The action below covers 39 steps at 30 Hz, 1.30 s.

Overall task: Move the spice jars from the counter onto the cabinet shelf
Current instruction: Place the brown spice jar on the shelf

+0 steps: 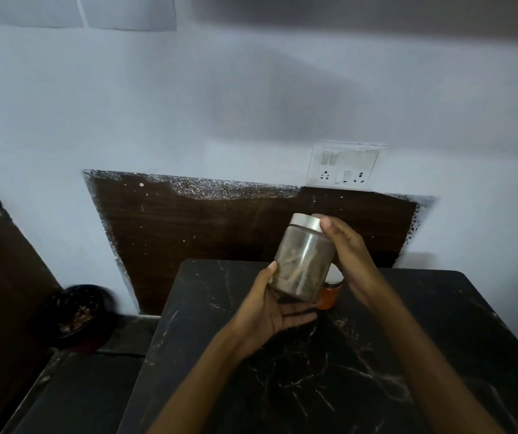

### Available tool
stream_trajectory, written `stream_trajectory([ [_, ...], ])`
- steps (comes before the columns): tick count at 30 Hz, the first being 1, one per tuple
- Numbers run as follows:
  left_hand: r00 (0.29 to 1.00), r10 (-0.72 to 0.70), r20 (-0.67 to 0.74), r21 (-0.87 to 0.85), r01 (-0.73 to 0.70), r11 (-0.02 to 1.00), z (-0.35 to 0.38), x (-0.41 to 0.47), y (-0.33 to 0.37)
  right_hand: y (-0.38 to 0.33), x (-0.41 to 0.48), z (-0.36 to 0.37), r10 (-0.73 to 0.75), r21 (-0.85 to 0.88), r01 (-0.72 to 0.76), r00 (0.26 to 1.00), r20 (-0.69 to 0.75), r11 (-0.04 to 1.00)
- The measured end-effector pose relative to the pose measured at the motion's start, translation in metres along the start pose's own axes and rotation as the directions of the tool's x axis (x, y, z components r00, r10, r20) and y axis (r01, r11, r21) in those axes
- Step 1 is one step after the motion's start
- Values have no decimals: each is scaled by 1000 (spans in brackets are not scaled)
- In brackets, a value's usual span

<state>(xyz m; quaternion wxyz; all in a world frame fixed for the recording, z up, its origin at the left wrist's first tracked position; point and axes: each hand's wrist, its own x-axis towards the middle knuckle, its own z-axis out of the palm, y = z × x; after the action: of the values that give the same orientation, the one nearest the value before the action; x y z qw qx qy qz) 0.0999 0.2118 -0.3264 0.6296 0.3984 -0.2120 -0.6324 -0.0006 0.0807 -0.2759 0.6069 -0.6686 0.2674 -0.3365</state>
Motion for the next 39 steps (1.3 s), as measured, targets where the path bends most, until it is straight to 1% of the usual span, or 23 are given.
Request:
stream_trajectory([
  [3,998,47,-31,17,-46,999,3,0,0,-2,-2,-5,11,35,-12,1000,9,999],
  [6,995,101,-25,60,-100,993,5,-1,0,-4,-5,-8,27,75,-29,999,23,997],
  [8,988,151,-34,104,-147,984,8,-2,1,-4,-6,-10,26,64,-26,1000,-8,998],
  [12,956,276,-97,187,-255,949,11,-2,-1,-6,-9,-11,13,58,-7,994,-106,998],
  [14,921,367,-133,257,-325,910,13,-2,-3,-7,-11,-11,16,59,-9,994,-112,998],
  [18,844,512,-158,360,-433,826,21,-6,-3,-7,-16,-8,15,35,-13,998,-68,999],
  [22,765,624,-158,477,-494,727,28,-8,-6,-10,-19,-5,25,82,-20,997,-66,996],
  [24,725,671,-156,537,-508,673,30,-9,-9,-11,-20,-4,31,117,-23,997,-69,993],
  [27,672,725,-148,582,-534,614,34,-8,-13,-12,-21,-3,44,157,-33,997,-68,987],
  [30,610,779,-147,655,-530,539,37,-6,-15,-15,-22,-2,39,182,-25,997,-73,983],
  [32,567,814,-127,711,-521,473,38,-3,-15,-17,-22,1,31,202,-13,996,-84,979],
  [37,483,873,-65,790,-510,341,43,2,-11,-23,-20,4,19,292,15,994,-111,956],
  [39,461,887,-41,810,-504,300,45,3,-9,-26,-18,4,7,325,31,993,-116,945],
])
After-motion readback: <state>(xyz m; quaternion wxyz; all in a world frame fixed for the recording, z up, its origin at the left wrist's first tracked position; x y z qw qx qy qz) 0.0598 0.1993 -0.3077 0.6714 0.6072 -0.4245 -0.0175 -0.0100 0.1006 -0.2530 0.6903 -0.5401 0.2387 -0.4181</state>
